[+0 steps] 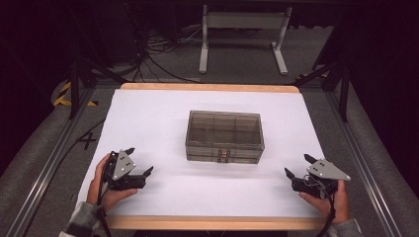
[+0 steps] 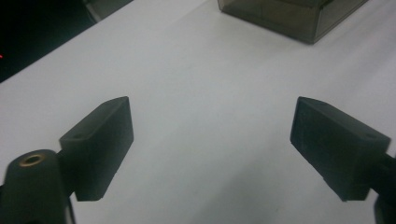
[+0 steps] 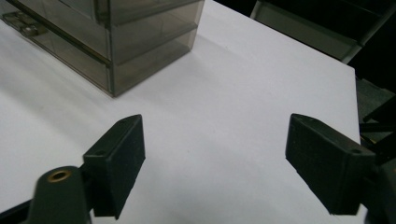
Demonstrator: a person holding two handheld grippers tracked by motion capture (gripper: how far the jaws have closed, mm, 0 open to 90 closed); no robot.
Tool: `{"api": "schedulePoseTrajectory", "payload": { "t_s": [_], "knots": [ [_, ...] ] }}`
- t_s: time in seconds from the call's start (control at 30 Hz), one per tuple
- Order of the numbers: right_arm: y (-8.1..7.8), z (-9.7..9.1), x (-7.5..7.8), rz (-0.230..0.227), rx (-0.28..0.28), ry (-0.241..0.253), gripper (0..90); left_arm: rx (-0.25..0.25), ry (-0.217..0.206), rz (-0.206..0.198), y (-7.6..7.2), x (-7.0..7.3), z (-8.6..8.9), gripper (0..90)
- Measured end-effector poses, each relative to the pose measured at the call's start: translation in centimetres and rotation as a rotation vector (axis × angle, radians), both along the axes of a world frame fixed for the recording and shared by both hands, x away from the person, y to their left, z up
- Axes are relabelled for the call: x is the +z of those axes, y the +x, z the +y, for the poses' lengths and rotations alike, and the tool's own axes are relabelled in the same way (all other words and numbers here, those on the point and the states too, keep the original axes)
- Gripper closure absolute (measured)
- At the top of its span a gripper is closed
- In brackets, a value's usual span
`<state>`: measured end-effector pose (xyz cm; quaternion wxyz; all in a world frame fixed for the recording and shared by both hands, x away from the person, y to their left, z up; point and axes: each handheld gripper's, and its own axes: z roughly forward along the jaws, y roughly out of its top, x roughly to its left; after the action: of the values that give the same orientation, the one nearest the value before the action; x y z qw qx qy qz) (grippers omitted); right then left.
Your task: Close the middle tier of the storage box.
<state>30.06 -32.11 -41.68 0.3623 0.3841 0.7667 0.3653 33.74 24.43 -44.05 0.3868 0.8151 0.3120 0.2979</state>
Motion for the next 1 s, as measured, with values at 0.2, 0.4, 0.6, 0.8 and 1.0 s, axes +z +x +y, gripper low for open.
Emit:
{"api": "schedulePoseTrajectory", "payload": {
  "t_s": [0.2,0.4,0.6,0.8,1.0],
  "knots": [
    [0.0,-1.4,-1.2,0.007,-0.053,0.022,15.0,0.003,-0.011,0.023,-0.1,-1.0,1.5,9.8],
    [0.0,-2.7,-2.5,0.006,-0.092,0.049,13.7,0.021,-0.12,0.053,-0.3,-1.7,3.5,9.2],
    [-0.1,-3.2,-2.7,-0.015,-0.131,0.105,11.6,0.054,-0.281,0.037,-0.5,-1.7,5.1,9.5],
    [-0.2,-3.8,-2.7,-0.022,-0.146,0.161,8.8,0.053,-0.236,0.021,-0.7,-1.7,4.6,7.8],
    [-0.3,-4.1,-2.6,-0.031,-0.158,0.189,8.4,0.045,-0.231,0.021,-0.7,-1.7,4.5,6.6]
  ]
}}
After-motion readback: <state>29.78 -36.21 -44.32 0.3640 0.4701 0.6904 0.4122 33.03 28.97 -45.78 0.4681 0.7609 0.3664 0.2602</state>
